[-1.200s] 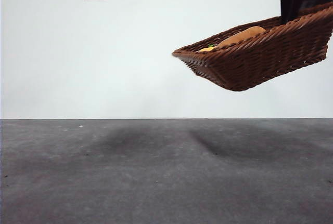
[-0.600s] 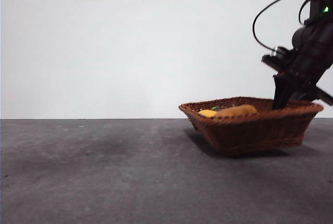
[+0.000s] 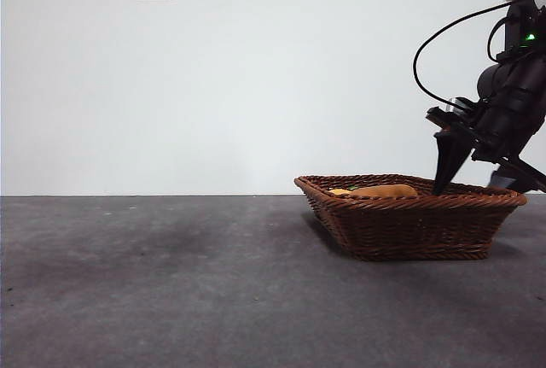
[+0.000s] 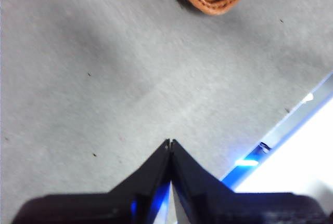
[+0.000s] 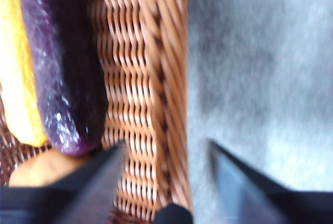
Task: Help me put the vegetables on the table into the basket
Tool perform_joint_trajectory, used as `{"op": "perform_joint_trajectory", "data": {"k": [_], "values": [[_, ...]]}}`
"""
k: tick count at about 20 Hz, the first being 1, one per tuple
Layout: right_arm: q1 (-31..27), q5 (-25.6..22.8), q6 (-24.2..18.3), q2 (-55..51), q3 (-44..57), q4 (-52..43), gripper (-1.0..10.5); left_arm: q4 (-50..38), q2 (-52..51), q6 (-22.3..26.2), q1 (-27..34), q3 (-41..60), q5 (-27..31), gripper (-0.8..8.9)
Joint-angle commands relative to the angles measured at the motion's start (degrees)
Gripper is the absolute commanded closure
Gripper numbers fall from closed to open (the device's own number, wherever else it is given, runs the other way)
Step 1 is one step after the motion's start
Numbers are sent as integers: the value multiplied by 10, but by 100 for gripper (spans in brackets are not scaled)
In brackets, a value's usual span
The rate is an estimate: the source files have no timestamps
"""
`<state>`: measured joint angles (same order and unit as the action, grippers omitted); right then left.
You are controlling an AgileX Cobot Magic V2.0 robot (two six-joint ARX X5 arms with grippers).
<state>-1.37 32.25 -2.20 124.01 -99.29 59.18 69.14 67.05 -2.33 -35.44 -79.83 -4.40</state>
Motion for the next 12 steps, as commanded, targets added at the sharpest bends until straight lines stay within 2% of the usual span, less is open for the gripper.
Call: {"op": "perform_joint_trajectory", "data": {"k": [1, 3, 6, 9, 12], "values": [[1, 3, 5, -14, 3, 16, 289, 1, -2, 21, -2, 2, 4, 817], [1, -14, 5, -60, 3, 32, 290, 16, -2, 31, -2, 2, 25, 817], [2, -103, 17, -169, 3, 72, 310, 21, -2, 52, -3, 2, 29, 817], [3, -209, 33, -288, 3, 122, 487, 6, -3, 78, -3, 2, 29, 817], [3, -255, 35, -398, 3, 174, 683, 6, -3, 93, -3, 3, 17, 817]]}}
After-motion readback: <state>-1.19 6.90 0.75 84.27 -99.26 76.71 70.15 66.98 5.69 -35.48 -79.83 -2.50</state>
